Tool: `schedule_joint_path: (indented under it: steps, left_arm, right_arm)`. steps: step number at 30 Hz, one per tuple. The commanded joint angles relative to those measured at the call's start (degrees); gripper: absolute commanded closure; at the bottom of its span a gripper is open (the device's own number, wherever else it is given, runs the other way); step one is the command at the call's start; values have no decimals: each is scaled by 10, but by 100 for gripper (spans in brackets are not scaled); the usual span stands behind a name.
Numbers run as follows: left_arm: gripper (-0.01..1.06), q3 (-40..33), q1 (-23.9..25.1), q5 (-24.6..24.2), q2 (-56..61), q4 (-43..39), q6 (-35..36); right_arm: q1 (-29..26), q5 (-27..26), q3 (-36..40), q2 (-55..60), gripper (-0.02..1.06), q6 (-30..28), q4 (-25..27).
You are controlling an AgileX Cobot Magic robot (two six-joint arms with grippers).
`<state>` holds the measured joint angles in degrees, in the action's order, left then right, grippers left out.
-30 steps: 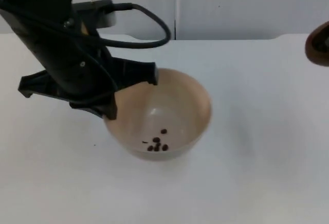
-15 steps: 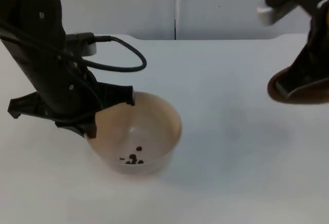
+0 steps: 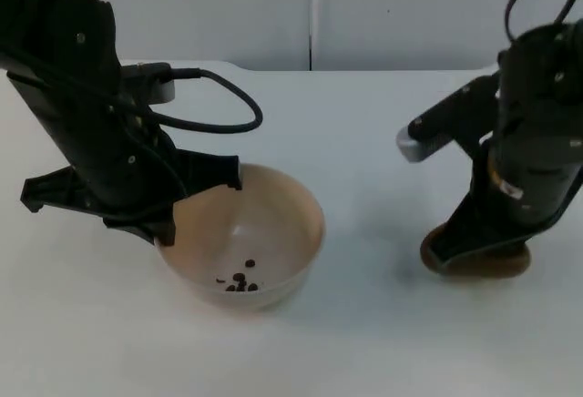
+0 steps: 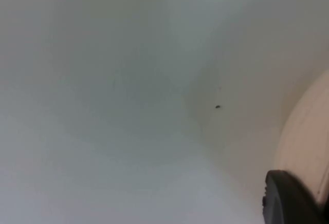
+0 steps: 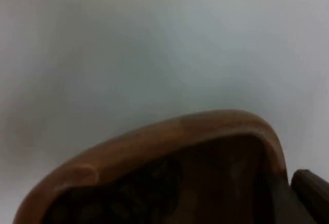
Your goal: Pick up the bowl with the left hand and pour the coffee beans from the cup into the bowl with the right hand.
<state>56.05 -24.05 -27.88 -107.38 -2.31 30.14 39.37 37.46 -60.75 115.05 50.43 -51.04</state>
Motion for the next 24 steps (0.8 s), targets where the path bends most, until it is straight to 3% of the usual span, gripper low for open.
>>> schedule_joint_path:
  steps: [1, 20, 24]
  left_arm:
    - [105, 2, 1, 4, 1, -2, 1]
    - [105, 2, 1, 22, -5, -42, -18]
    - [105, 2, 1, 17, -5, -42, -18]
  right_arm:
    - [-3, -10, -3, 8, 105, 18, -16]
    - [-3, -16, -2, 42, 105, 42, -42]
    - [-3, -13, -2, 42, 100, 42, -42]
